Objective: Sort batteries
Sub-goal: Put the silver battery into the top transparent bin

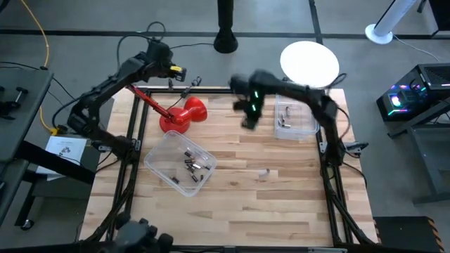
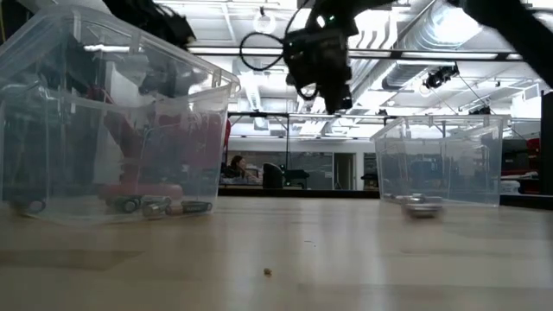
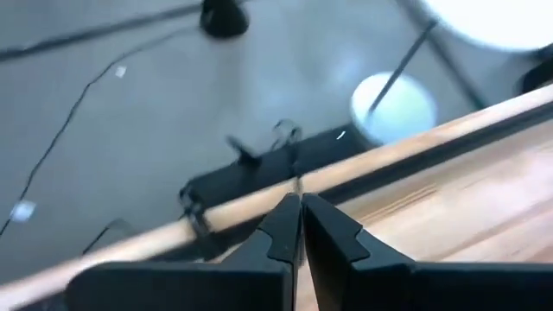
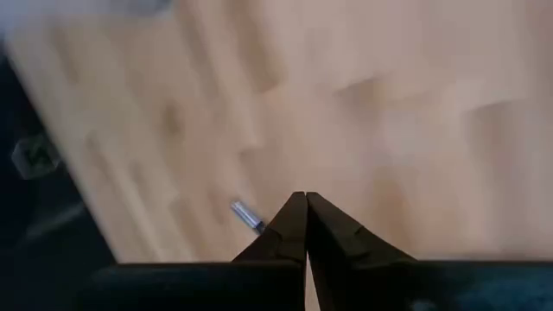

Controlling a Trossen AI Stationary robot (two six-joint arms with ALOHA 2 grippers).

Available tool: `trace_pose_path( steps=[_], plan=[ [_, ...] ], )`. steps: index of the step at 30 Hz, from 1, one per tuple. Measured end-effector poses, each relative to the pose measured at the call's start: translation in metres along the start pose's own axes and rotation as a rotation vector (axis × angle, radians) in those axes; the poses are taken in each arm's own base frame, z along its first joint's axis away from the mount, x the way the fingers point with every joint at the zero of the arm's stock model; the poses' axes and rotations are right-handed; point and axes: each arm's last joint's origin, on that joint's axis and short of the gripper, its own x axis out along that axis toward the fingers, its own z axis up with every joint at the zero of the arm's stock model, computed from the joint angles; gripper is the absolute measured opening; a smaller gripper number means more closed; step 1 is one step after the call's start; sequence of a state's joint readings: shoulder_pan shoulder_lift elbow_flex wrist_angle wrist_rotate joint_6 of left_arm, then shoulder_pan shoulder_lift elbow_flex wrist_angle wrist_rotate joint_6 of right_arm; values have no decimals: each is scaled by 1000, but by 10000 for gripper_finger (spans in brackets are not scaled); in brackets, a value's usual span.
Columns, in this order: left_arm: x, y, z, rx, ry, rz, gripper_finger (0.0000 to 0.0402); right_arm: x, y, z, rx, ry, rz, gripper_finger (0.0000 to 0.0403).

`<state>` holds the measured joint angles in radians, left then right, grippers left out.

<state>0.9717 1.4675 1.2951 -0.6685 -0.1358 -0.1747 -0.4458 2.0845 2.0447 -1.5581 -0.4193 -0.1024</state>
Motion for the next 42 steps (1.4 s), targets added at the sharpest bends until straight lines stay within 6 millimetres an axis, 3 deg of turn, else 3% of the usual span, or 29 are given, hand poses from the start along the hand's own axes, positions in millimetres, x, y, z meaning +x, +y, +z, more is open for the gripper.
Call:
trace_pose_path(
  steps=[4, 8, 12, 19, 23, 26, 34, 42],
  plan=[
    [-24, -2, 5, -2, -86, -80, 9, 49, 54, -54, 55, 112, 101, 0],
    [-34, -5, 6, 24, -116, -172, 9, 123, 105, -141, 316, 308, 112, 0],
    [-36, -10, 6, 51, -118, -252, 9, 172, 146, -213, 549, 410, 166, 0],
    [-39, -25, 2, 71, -101, -316, 9, 242, 183, -283, 773, 484, 128, 0],
    [-42, -38, -3, 57, -76, -350, 9, 274, 201, -320, 708, 589, 94, 0],
    [-47, -51, -6, 57, -72, -386, 9, 286, 198, -329, 705, 568, 25, 0],
    [-61, -88, -11, -10, -108, -518, 9, 282, 192, -318, 610, 384, 30, 0],
    [-73, -110, -13, -2, -181, -565, 9, 257, 185, -313, 580, 96, 0, 0]
  ],
)
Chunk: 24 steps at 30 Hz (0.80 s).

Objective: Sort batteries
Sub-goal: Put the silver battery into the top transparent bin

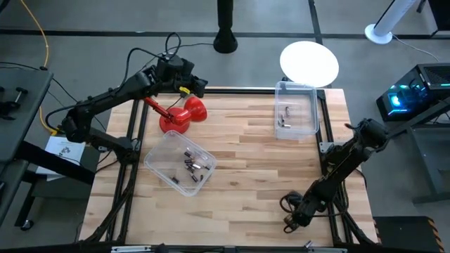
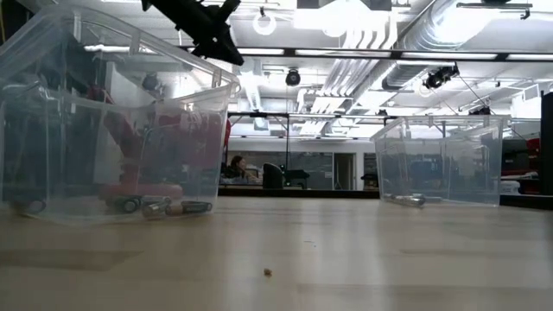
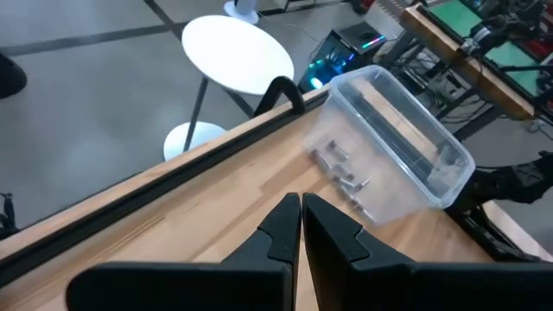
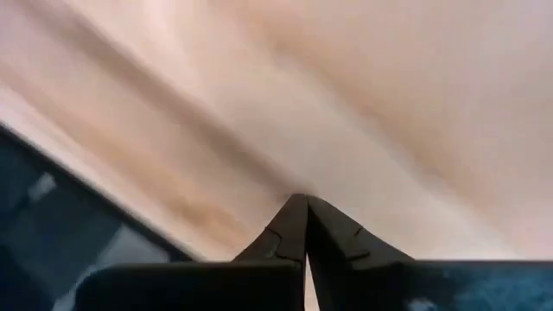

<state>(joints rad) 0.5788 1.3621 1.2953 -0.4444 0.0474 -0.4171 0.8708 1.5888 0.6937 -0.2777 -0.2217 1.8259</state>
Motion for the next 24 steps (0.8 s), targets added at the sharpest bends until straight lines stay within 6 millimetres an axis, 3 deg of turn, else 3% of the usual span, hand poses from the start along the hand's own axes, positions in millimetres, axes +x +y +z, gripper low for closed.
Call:
trace_pose_path(
  steps=[4, 7, 12, 18, 24],
  plan=[
    [0, -1, -1, 14, -1, 10, 9, -17, 17, -7, -61, -153, 114, 0],
    [0, -1, -3, 17, 19, 17, 9, -28, 44, -20, -172, -117, 201, 0],
    [0, 0, -7, 80, 65, 33, 9, -29, 79, -37, -430, -14, 160, 0],
    [0, 2, -11, 99, 99, 43, 9, -16, 83, -36, -656, 86, -110, 10],
    [-1, 3, -15, 137, 145, 44, 9, -13, 83, -31, -765, 147, -143, 79]
  ],
)
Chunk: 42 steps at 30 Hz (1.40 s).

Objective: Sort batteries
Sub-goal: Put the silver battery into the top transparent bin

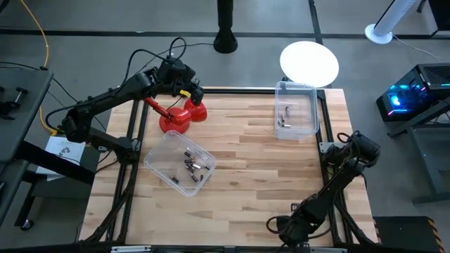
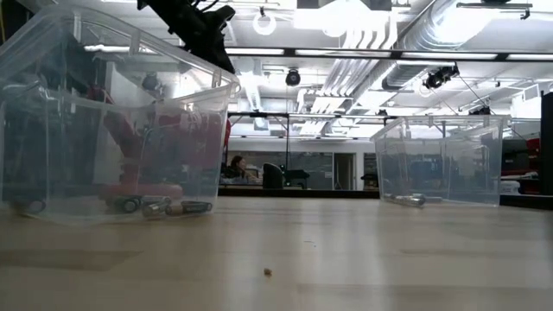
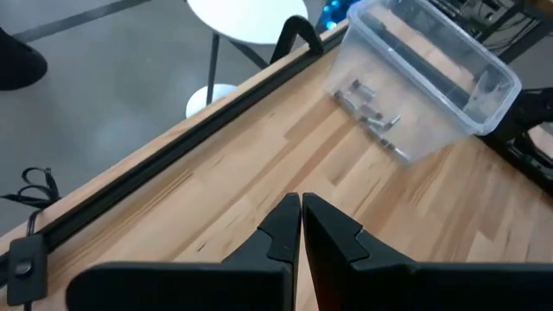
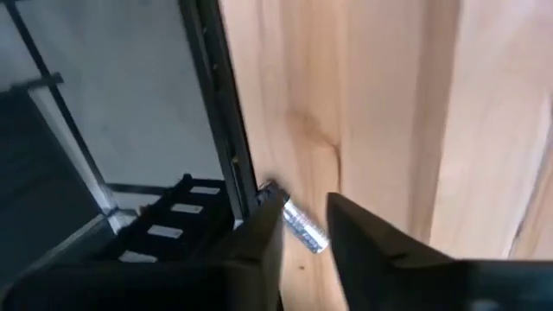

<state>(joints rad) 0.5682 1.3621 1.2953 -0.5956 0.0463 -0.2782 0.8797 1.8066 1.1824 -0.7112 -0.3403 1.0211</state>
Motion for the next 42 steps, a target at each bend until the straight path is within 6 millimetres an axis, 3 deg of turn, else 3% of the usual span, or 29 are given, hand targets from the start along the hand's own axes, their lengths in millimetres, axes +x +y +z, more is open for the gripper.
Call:
trace_pose_path(
  steps=[6, 11, 16, 22, 25, 30, 37, 42],
  plan=[
    [0, 1, -2, 15, 21, 5, 9, 4, 5, -8, -133, -5, -12, 177],
    [0, 1, -3, 19, 29, 8, 10, 15, 11, -21, -253, 5, -46, 218],
    [0, 1, -3, 19, 29, 9, 10, 36, 12, -27, -316, 40, -93, 222],
    [-1, 1, -3, 5, 28, 5, 10, 56, 6, -20, -315, 72, -154, 218],
    [-8, -3, -1, -26, 17, -88, 10, 61, 3, -19, -293, 82, -181, 184],
    [-49, -16, 12, -47, -123, -380, 10, 59, -5, -13, -277, 72, -248, 34],
    [-139, -32, 15, 53, -436, -605, 10, 37, -27, 14, -241, 49, -294, 22],
    [-190, -32, 4, 95, -582, -671, 10, -4, -60, 39, -206, -161, -569, 19]
  ],
)
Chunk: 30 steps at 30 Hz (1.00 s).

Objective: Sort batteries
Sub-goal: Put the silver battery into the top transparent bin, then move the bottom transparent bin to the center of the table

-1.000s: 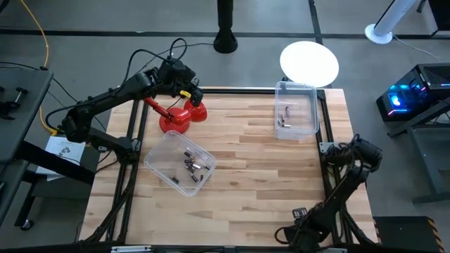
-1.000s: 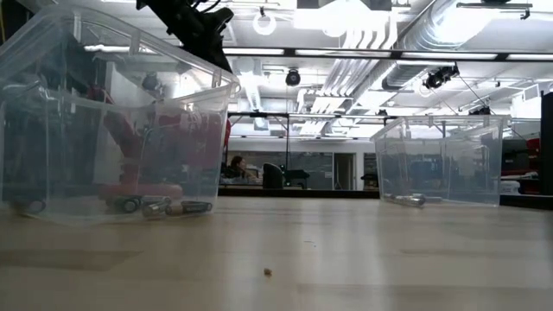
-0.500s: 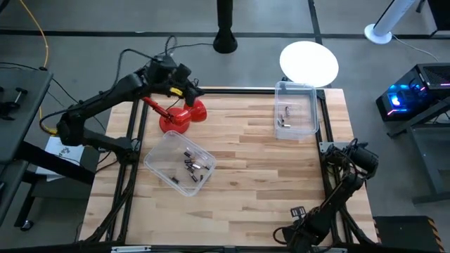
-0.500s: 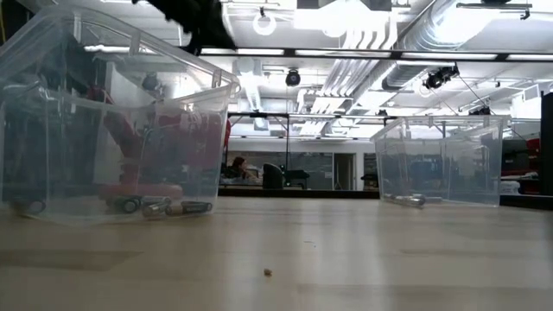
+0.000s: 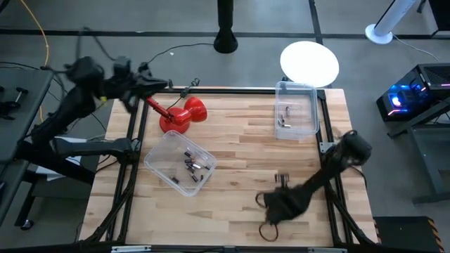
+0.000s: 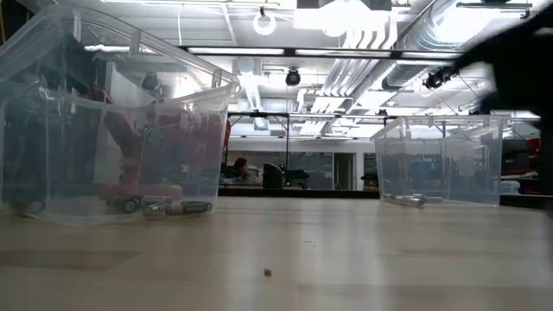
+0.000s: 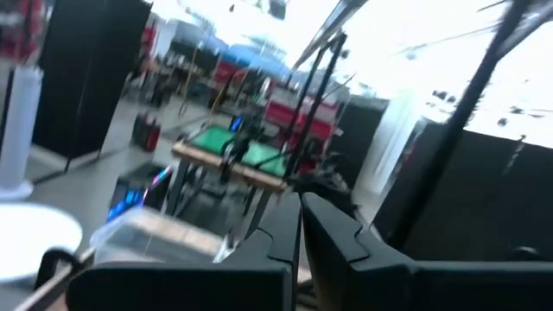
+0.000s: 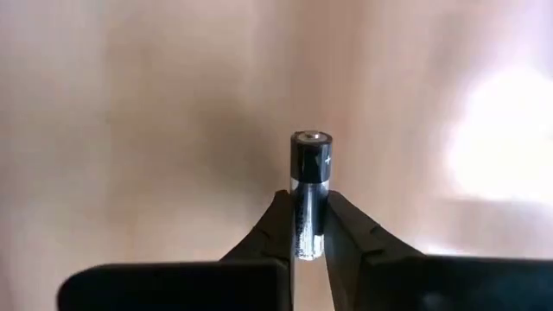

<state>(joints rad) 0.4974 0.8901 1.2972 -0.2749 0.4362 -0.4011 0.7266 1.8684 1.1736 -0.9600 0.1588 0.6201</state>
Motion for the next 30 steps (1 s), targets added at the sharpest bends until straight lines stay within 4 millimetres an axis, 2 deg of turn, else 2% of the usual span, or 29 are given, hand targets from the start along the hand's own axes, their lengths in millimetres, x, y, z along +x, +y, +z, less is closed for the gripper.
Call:
trace_pose_path(
  steps=[4, 6, 8, 12, 16, 19, 22, 26, 30],
  plan=[
    [-21, -14, 5, 27, -50, -32, 10, -30, -58, 11, 116, -67, -99, 16],
    [-28, -18, 6, 37, -59, -35, 10, -44, -95, 13, 226, -122, -199, 16],
    [-31, -19, 5, 42, -52, -30, 10, -68, -133, 11, 382, -191, -290, 16],
    [-31, -16, 0, 61, -8, 19, 10, -114, -202, -14, 747, -325, -423, 16],
    [-24, -5, -11, 62, 90, 132, 10, -138, -254, -56, 1085, -377, -446, 16],
    [-16, 6, -24, 66, 188, 228, 11, -137, -278, -80, 1268, -362, -434, 27],
    [-4, 18, -41, 43, 252, 252, 21, -127, -296, -93, 1375, -308, -407, 68],
    [10, 28, -66, -17, 295, 234, 46, -104, -313, -95, 1439, -264, -326, 142],
    [22, 31, -100, -140, 357, 201, 75, -90, -325, -90, 1441, -333, -235, 204]
  ],
)
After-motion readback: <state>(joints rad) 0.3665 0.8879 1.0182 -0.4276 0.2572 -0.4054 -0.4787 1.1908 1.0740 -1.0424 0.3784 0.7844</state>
